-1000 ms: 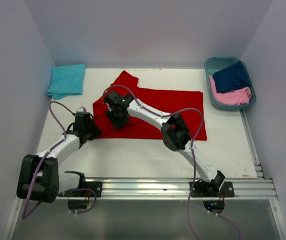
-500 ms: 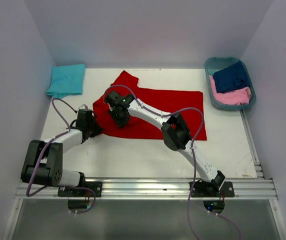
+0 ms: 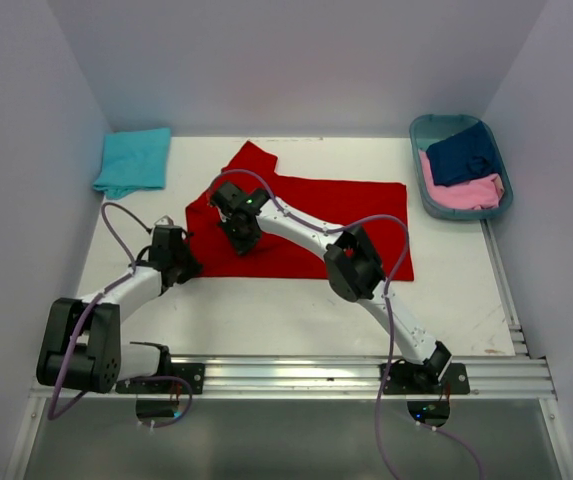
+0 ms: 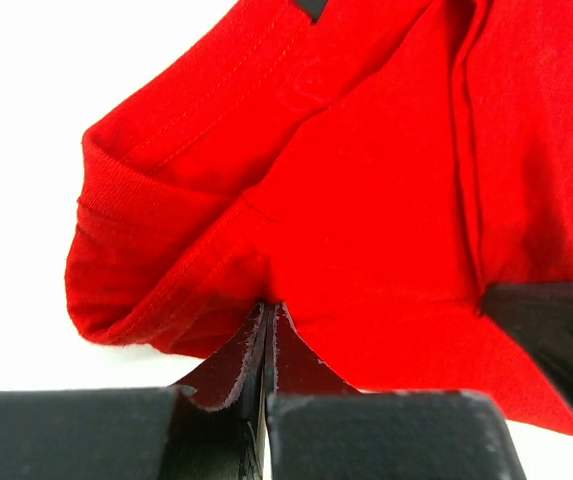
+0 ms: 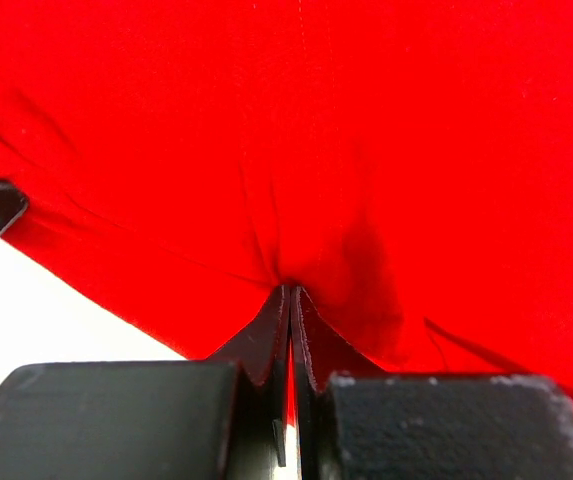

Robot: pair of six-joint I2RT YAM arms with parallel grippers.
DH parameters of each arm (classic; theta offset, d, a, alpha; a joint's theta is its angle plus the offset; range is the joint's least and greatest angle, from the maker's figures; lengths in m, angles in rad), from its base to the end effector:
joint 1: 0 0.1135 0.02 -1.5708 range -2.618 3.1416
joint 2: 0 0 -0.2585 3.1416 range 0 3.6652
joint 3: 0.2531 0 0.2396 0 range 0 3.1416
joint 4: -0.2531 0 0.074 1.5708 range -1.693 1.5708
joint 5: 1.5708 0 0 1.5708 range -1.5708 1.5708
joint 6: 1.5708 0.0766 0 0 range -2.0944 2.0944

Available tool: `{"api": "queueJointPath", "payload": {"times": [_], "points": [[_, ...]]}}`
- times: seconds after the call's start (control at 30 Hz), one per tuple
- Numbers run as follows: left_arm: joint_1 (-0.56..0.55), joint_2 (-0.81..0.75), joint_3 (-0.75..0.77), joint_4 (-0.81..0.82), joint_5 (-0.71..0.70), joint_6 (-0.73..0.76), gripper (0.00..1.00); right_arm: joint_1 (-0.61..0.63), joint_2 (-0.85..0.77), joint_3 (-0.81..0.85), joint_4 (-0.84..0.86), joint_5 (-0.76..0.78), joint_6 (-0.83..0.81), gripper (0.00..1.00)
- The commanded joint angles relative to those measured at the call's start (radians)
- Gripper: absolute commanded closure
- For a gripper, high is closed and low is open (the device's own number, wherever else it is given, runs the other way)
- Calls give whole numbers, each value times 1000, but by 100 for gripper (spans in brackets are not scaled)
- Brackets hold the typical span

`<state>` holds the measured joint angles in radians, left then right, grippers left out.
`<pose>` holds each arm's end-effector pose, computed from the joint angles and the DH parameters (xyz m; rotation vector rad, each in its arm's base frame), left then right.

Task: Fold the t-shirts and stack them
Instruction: Fold the flattened tshirt in 1/3 of the way

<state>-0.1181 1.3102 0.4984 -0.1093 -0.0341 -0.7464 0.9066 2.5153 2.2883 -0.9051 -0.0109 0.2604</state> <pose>0.2462 -0.0266 0.1164 -0.7923 2.3918 -0.3165 0.3279 0.4201 0.1349 -0.8795 2.6162 0.3515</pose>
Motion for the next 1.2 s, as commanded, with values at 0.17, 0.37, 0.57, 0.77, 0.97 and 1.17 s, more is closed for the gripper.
{"api": "queueJointPath", "payload": {"times": [0.17, 0.37, 0.57, 0.77, 0.97, 1.17], "points": [[9, -42, -64, -128, -27, 41, 100, -18, -160, -9, 20, 34, 8, 100], [8, -43, -72, -130, -27, 47, 100, -72, -204, 0, 31, 120, 22, 100], [8, -42, -67, -132, -27, 50, 100, -115, -155, 37, -21, 202, 43, 100], [9, -35, -64, -130, -26, 55, 100, -123, -136, 16, -38, 261, 77, 100], [9, -94, -69, -116, 0, 65, 100, -123, -217, -140, 24, 353, 117, 79], [8, -354, -2, -161, -52, 99, 99, -129, -521, -476, 144, 503, 163, 18]]}}
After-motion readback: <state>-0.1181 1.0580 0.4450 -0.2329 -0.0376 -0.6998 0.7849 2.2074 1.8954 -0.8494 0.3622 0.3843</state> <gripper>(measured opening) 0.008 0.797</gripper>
